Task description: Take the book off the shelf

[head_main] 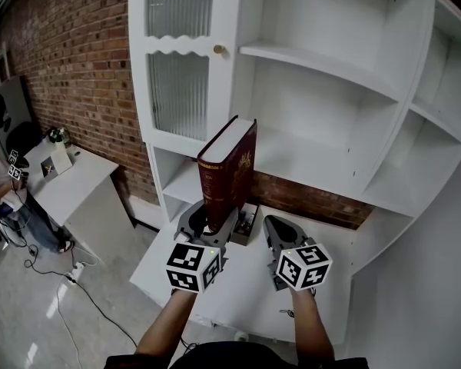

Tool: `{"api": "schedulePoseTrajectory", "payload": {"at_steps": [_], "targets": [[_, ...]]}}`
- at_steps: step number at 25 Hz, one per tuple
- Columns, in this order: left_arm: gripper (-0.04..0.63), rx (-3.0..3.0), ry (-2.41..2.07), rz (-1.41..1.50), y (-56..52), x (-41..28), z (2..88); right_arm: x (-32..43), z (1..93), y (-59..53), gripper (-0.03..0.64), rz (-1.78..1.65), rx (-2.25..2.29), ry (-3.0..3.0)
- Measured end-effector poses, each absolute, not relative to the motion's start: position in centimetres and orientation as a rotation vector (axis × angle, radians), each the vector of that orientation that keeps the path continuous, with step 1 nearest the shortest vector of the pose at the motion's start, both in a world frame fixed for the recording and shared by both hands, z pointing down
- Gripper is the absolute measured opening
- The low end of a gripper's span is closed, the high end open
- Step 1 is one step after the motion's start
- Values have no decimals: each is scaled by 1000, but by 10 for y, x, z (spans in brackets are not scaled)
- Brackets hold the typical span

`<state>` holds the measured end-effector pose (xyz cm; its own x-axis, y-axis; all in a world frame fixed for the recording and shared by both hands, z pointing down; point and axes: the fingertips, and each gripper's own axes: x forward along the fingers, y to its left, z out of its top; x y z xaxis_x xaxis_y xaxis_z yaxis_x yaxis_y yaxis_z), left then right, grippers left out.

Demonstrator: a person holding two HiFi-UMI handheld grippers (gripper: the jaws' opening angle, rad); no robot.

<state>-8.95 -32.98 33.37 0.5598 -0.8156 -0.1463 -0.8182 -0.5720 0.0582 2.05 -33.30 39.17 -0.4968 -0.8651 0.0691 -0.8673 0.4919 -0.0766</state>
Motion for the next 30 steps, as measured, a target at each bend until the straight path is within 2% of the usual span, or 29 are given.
{"api": "schedulePoseTrajectory", "payload": {"at_steps": [16, 30], "targets": [[230, -2801, 1454, 162, -307, -109, 364, 2, 393, -309, 20, 136, 1568, -2707], [230, -2799, 1489, 166, -295, -85, 365, 33, 385, -294, 20, 125, 1577, -2733]]}}
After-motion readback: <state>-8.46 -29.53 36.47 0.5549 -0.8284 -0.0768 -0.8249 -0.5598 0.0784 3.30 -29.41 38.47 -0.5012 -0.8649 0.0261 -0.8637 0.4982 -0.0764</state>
